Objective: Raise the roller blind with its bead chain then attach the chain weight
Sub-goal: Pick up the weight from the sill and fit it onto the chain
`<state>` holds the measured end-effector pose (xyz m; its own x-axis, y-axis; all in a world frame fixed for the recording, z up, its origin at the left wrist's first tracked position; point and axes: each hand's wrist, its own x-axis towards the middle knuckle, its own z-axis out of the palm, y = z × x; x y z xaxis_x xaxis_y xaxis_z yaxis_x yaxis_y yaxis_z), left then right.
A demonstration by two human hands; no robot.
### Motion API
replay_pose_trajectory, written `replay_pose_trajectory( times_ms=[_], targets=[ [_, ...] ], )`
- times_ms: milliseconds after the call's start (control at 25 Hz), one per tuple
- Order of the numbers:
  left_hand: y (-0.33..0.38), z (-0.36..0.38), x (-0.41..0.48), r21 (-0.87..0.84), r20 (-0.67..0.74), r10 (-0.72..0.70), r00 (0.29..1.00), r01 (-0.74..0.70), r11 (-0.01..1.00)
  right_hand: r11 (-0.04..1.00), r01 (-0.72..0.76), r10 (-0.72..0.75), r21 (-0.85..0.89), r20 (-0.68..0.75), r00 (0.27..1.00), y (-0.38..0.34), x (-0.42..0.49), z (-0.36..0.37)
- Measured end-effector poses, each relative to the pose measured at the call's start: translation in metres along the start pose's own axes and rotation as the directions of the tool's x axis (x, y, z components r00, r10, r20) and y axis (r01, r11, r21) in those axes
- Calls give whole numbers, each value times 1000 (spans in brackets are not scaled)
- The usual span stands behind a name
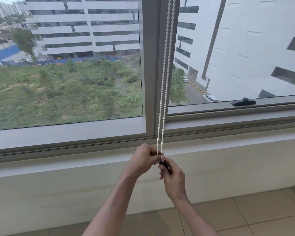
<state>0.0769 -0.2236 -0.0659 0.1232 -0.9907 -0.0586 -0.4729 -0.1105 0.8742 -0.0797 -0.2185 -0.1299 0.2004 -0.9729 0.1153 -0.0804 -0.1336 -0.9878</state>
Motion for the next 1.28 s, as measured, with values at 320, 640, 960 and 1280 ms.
replay_pose_trajectory(
  times_ms=[320, 640, 960, 1280],
  targets=[
    [-11, 2, -7, -218, 28, -12, 1000, 18, 976, 994, -31, 30, 100, 9, 1000, -11, 1, -3],
    [-30, 29, -18, -365, -36, -34, 999, 19, 931, 988, 37, -33, -149, 29, 999, -22, 15, -13],
    [-35, 30, -18, -411, 100, 24, 995, 19, 912, 952, 89, 25, -291, 365, 931, -50, 47, -32],
    [-39, 37, -21, -391, -23, -23, 999, 12, 920, 934, 97, -4, -344, 261, 965, -46, 45, -24]
  ],
)
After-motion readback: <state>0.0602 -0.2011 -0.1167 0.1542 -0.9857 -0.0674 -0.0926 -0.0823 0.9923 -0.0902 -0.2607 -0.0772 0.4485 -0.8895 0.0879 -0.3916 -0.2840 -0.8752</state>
